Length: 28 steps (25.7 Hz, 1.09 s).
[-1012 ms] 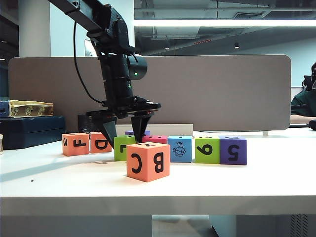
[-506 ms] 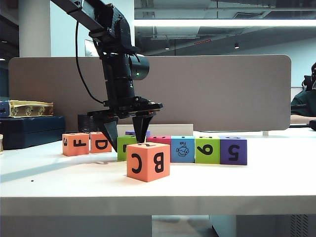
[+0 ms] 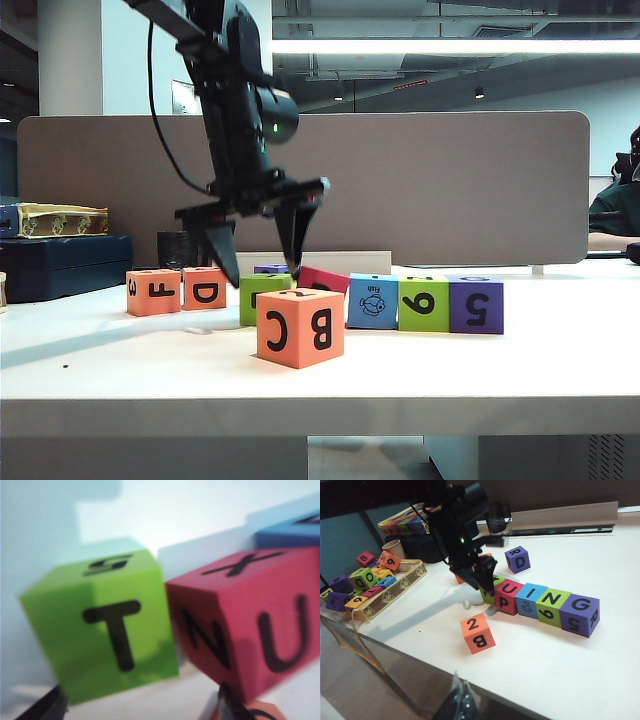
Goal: Select the appropriate blocks from the scattered letter blocks on the table and arrange them in a row to spell out "TURING".
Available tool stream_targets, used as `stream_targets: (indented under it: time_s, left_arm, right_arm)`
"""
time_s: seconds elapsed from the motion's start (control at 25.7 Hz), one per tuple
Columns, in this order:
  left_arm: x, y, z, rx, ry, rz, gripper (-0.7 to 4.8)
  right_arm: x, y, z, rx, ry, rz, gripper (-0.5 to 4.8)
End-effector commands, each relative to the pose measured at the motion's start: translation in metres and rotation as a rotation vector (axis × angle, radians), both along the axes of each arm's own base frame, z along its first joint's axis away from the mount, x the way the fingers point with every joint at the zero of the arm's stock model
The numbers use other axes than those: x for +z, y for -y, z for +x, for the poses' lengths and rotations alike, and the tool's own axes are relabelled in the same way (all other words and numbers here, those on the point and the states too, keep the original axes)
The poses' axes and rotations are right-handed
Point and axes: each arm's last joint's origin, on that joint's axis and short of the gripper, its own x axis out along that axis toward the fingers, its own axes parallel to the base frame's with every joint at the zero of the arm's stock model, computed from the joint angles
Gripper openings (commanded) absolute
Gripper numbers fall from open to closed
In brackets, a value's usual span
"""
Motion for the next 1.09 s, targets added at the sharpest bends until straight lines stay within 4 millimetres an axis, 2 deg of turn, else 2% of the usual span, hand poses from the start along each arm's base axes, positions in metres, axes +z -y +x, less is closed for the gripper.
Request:
stream_targets:
  time_s: [0.04, 0.12, 0.19, 0.23, 0.31, 0.47, 0.82, 0.93, 1.05, 1.09]
  left_arm:
    - [0.023, 0.000, -0.002, -0.003, 0.042, -0.026, 3.73]
    - [0.039, -0.002, 0.000, 0.007, 0.107, -0.019, 3.71]
    - [0.047, -0.003, 0.002, 0.019, 0.162, 0.020, 3.70]
    - [0.047, -0.004, 0.003, 0.024, 0.182, 0.037, 3.62]
    - [0.045, -0.005, 0.007, 0.023, 0.218, 0.075, 3.10]
    - [0.040, -0.006, 0.000, 0.002, 0.109, 0.055, 3.01]
    - [0.040, 0.024, -0.021, -0.094, 0.032, -0.018, 2.98]
    - [0.040, 0.036, -0.028, -0.129, 0.033, -0.017, 2.63]
    - [0.040, 0.043, -0.030, -0.153, 0.056, -0.030, 2.57]
    - [0.040, 0.046, -0.030, -0.160, 0.067, -0.037, 2.36]
  right_arm:
    - [0.002, 0.000, -0.002, -0.002, 0.026, -0.003, -0.01]
    - [0.002, 0.000, -0.002, -0.002, 0.026, -0.003, -0.01]
    - [0.002, 0.000, -0.002, -0.002, 0.026, -0.003, -0.01]
    - [0.002, 0.000, -0.002, -0.002, 0.026, -0.003, -0.01]
    - [0.002, 0.000, -0.002, -0.002, 0.026, -0.002, -0.01]
    - [0.002, 0.000, -0.002, -0.002, 0.026, -0.003, -0.01]
    - [0.002, 0.000, -0.002, -0.007, 0.026, -0.004, -0.01]
    - [0.002, 0.001, -0.002, -0.024, 0.025, -0.007, -0.01]
    - [0.002, 0.001, -0.002, -0.024, 0.025, -0.007, -0.01]
    - [0.002, 0.001, -0.002, -0.024, 0.025, -0.007, -0.01]
